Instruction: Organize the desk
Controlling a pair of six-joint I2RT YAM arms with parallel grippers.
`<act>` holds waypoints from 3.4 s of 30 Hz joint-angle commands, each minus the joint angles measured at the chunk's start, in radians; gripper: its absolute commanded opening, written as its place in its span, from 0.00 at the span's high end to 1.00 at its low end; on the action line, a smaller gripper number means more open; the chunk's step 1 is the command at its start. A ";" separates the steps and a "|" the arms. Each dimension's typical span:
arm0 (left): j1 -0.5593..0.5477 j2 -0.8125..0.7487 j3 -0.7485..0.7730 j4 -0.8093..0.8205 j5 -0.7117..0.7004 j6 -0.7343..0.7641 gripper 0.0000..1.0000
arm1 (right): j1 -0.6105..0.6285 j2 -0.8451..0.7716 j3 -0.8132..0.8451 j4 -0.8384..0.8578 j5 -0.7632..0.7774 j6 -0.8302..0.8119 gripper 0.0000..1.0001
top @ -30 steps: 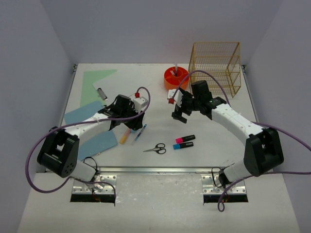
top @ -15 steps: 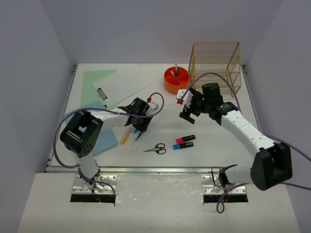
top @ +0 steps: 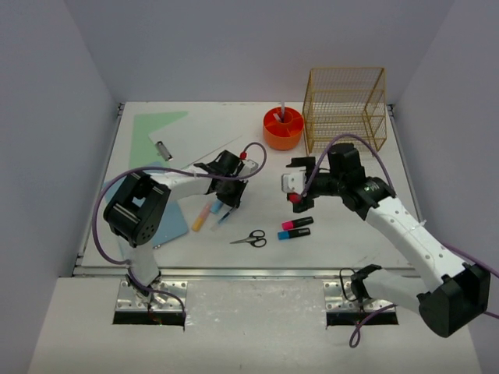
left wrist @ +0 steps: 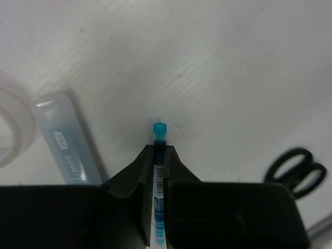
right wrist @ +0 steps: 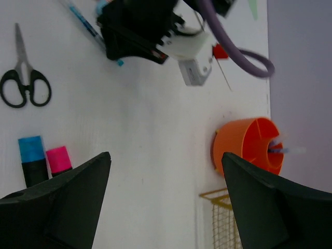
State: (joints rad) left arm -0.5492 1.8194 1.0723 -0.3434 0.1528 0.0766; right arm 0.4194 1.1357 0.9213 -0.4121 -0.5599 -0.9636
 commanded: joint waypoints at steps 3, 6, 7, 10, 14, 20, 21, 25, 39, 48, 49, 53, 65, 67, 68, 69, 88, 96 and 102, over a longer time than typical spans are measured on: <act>0.027 -0.051 0.166 -0.156 0.242 -0.209 1.00 | 0.243 -0.019 -0.089 0.020 0.058 -0.358 0.17; 0.054 -0.044 0.197 -0.198 0.290 -0.331 1.00 | 0.432 0.064 -0.092 0.070 0.221 -0.388 0.23; 0.067 -0.042 0.193 -0.198 0.324 -0.380 1.00 | 0.469 0.089 -0.098 0.095 0.274 -0.394 0.24; 0.116 -0.034 0.177 -0.195 0.339 -0.445 1.00 | 0.555 0.177 -0.090 0.170 0.355 -0.397 0.24; 0.161 -0.033 0.173 -0.189 0.296 -0.483 1.00 | 0.616 0.272 -0.033 0.173 0.398 -0.389 0.27; 0.164 -0.025 0.176 -0.189 0.261 -0.503 1.00 | 0.638 0.446 0.075 0.190 0.453 -0.351 0.31; 0.164 -0.024 0.173 -0.188 0.256 -0.506 1.00 | 0.638 0.462 0.091 0.200 0.459 -0.340 0.32; 0.165 -0.022 0.163 -0.184 0.247 -0.515 1.00 | 0.638 0.521 0.144 0.257 0.478 -0.313 0.36; 0.179 0.028 0.187 -0.191 0.299 -0.518 1.00 | 0.635 0.640 0.202 0.254 0.477 -0.337 0.80; 0.230 -0.039 0.192 -0.191 0.283 -0.464 0.00 | 0.618 0.539 0.176 0.219 0.403 -0.282 1.00; 0.242 -0.055 0.196 -0.191 0.280 -0.455 0.00 | 0.608 0.515 0.169 0.217 0.391 -0.264 1.00; 0.337 -0.115 0.210 -0.164 0.333 -0.452 0.00 | 0.529 0.448 0.189 0.211 0.319 -0.112 1.00; 0.497 -0.442 -0.068 0.243 0.277 -0.439 0.00 | -0.031 0.594 0.535 0.543 0.285 0.870 1.00; 0.497 -0.443 -0.072 0.245 0.285 -0.392 0.00 | -0.065 0.628 0.559 0.612 0.314 0.928 1.00; 0.497 -0.444 -0.078 0.250 0.285 -0.383 0.00 | -0.067 0.645 0.562 0.636 0.332 0.949 1.00; 0.497 -0.445 -0.085 0.261 0.280 -0.379 0.00 | -0.076 0.671 0.582 0.662 0.358 0.974 1.00; 0.497 -0.472 -0.174 0.380 0.260 -0.357 0.00 | -0.133 0.827 0.682 0.802 0.454 1.014 1.00; 0.497 -0.450 -0.176 0.393 0.291 -0.326 0.00 | -0.160 0.817 0.635 0.816 0.437 0.971 1.00; 0.496 -0.437 -0.185 0.364 0.317 -0.214 0.08 | -0.169 0.849 0.642 0.817 0.440 0.972 0.99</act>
State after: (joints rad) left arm -0.0513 1.3798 0.8935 -0.0061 0.4300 -0.2355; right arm 0.2581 1.9976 1.5528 0.3370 -0.1230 0.0185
